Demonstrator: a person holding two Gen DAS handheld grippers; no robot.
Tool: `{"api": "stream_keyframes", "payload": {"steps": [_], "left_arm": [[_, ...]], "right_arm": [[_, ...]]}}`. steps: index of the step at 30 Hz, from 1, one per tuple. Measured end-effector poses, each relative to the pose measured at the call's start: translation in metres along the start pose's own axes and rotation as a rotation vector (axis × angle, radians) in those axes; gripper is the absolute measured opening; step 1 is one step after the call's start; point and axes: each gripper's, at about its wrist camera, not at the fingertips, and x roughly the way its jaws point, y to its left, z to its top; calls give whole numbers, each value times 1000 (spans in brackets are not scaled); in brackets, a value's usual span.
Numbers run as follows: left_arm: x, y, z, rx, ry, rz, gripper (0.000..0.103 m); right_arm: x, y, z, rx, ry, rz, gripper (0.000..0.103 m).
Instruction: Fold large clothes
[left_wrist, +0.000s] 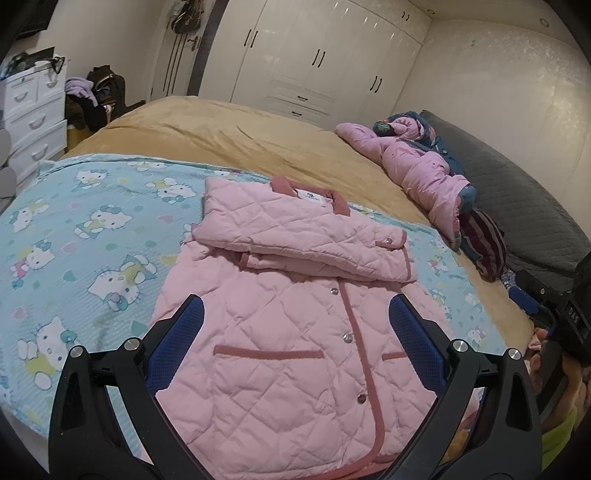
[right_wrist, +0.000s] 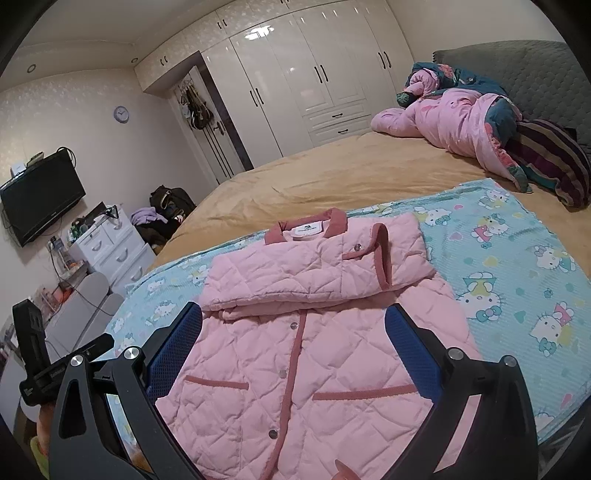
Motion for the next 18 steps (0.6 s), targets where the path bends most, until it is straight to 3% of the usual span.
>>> {"api": "stream_keyframes", "payload": {"steps": [18], "left_arm": [[-6,18,-27,16,66,63,94]], "right_arm": [[-4,-6,-29,-29,70,-14,99]]}}
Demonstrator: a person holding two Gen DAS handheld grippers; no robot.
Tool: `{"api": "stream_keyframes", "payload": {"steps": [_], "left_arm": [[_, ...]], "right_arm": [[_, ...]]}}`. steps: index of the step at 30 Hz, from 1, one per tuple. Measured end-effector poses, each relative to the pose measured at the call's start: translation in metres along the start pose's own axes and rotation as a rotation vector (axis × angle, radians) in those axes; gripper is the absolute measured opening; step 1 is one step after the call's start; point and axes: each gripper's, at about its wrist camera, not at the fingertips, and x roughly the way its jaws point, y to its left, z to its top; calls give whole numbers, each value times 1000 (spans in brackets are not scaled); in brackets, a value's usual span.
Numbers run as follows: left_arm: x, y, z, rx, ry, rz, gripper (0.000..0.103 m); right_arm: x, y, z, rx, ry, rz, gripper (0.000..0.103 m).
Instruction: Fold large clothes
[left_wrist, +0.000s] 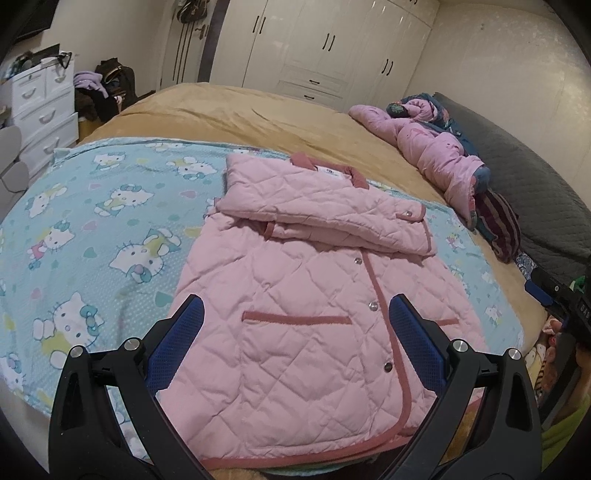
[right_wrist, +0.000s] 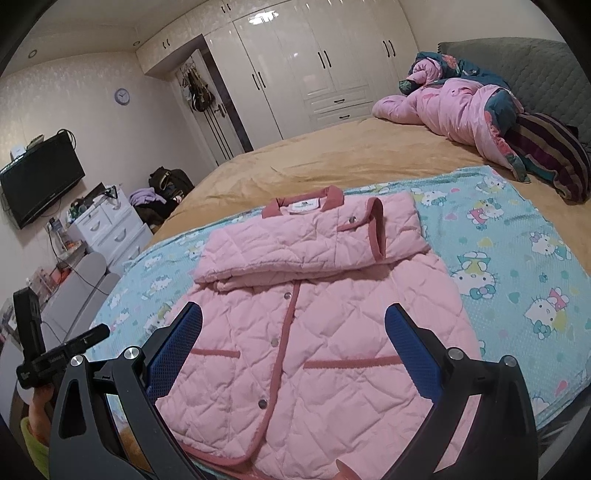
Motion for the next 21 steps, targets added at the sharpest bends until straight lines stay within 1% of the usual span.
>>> {"api": "stream_keyframes", "payload": {"steps": [7,17,21], "left_arm": [[2,7,-10,8,24,39,94],[12,22,-33,18,90,92,94],[15,32,-42,6,112,115,94]], "right_arm": [[-1,-13,-13,10,28,-18,99],[-1,-34,-35,20,83,-65,99],[2,-45,-46,27,112,-83,99]]}}
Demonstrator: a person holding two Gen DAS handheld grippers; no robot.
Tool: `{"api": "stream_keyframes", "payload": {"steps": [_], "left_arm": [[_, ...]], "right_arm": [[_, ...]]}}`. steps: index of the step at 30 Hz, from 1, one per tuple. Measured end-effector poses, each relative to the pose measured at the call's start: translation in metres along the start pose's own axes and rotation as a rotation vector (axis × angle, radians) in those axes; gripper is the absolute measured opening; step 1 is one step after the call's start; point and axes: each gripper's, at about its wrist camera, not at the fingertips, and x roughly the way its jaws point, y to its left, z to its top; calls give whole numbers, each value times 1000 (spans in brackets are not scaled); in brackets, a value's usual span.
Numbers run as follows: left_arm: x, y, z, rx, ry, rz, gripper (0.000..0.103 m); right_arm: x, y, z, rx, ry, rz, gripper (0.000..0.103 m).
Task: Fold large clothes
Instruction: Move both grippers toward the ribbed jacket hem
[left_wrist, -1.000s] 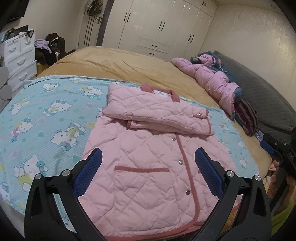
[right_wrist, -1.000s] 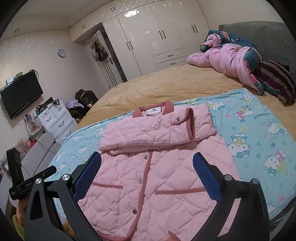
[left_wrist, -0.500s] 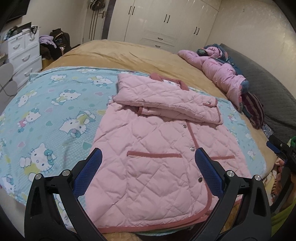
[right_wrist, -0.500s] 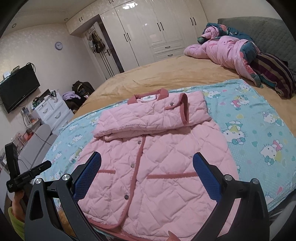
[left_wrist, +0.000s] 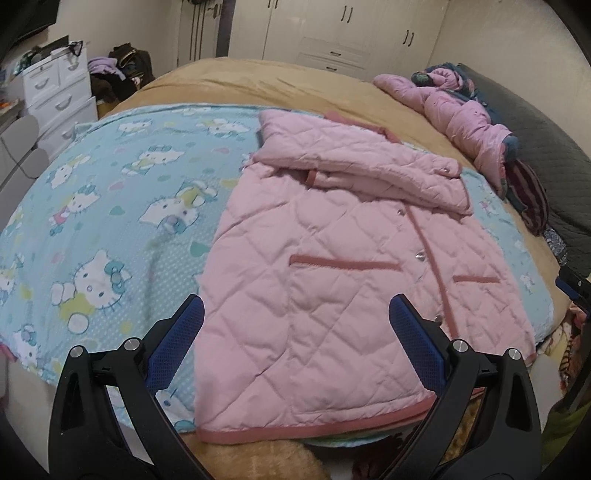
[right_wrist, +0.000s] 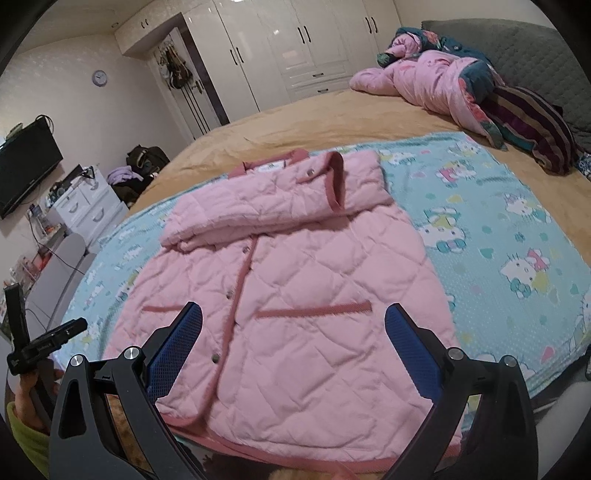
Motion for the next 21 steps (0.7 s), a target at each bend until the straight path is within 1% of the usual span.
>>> {"api": "stream_keyframes", "payload": {"steps": [9,13,16,21], "left_arm": [[7,20,-13,-16,34,74,94],[15,28,-20,-19,56,112,94],[26,34,-28,-15,94,142,94],[40,42,-38,-28,141,150,94]], "right_arm": [[10,-25,-22,23,59,-48,99],[15,-35,-33,34,91,-51,99],[19,-43,-42,35,119,-73,99],[26,-63,-58,64,163,-115,99]]}}
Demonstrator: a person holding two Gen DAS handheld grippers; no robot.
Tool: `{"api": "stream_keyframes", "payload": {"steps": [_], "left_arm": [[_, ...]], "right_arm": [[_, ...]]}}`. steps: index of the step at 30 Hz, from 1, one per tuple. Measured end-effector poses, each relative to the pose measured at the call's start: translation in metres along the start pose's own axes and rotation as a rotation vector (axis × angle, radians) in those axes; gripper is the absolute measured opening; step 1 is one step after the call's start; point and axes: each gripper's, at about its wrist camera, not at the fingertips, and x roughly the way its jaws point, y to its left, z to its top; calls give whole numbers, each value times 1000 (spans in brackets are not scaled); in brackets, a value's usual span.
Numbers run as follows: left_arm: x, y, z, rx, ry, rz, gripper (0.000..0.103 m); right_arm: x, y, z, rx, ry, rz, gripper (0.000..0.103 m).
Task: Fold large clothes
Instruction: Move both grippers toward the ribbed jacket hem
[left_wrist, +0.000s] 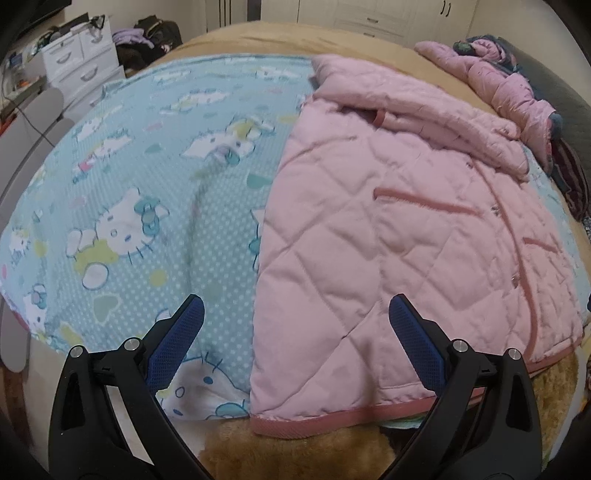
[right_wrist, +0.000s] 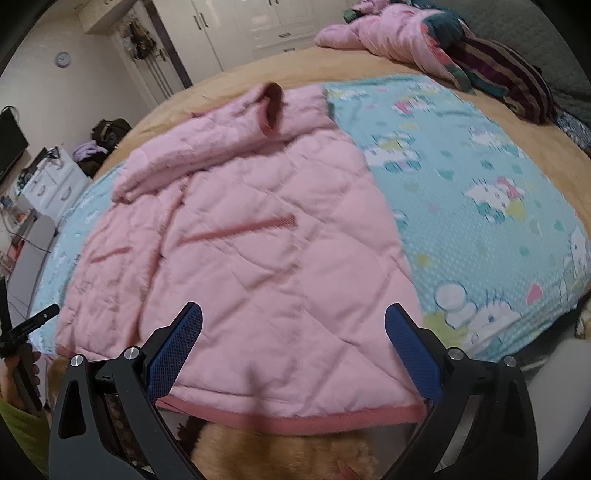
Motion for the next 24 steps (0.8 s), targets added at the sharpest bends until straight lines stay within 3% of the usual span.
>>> {"api": "stream_keyframes", "payload": {"steps": [10,14,21,24], "left_arm": [[22,5,-13,-14,67,-13,94],[23,13,-14,-50,71,-64,94],[24,13,-16,-66,82,-127,94],[23,9,-17,-48,85,-160,94]], "right_arm": [[24,-18,-15,-15,90,-17,99],[27,-16,-16,-39,95,-24,99],[25,-39,-17,24,98,-36,99],[28,-46,-22,45,123,0,99]]}}
